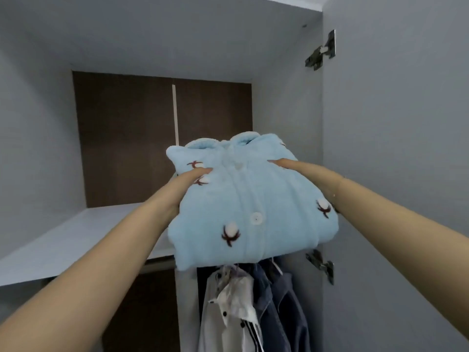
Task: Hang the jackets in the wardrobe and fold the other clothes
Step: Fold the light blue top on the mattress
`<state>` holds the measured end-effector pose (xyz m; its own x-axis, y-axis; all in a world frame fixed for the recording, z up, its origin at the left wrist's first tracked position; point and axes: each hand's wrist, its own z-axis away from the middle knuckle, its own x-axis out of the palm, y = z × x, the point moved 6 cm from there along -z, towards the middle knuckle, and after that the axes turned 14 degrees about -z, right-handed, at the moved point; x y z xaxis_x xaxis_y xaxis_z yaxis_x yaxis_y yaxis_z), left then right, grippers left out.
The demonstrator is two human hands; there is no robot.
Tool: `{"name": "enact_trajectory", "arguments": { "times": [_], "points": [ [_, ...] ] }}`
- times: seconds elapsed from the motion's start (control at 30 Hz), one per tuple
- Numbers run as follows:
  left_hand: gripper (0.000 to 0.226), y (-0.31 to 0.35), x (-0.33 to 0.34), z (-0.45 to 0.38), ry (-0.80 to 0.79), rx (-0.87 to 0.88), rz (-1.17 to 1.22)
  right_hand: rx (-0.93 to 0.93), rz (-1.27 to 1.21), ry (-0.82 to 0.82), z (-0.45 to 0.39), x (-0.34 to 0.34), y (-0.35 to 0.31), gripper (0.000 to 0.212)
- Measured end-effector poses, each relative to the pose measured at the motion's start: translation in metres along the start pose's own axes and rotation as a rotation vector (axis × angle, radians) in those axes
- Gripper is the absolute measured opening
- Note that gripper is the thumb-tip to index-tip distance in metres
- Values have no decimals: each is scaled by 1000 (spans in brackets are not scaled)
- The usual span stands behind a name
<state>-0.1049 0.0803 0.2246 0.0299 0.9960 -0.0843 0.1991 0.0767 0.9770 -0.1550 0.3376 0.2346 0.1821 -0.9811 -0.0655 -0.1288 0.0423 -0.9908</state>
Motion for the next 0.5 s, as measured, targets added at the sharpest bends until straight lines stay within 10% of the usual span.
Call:
{"name": "enact_trajectory", "arguments": {
  "times": [0.2,0.4,0.5],
  "points": [
    [31,-43,30,-113,38,-139,28,143,-144,-118,-112,-40,30,71],
    [31,-87,60,-169,70,-236,-128,203,911,60,-183,-71,52,46],
    [20,-89,71,-171,-71,-295,-200,208,1058,68,-192,-71,48,32]
  ]
}}
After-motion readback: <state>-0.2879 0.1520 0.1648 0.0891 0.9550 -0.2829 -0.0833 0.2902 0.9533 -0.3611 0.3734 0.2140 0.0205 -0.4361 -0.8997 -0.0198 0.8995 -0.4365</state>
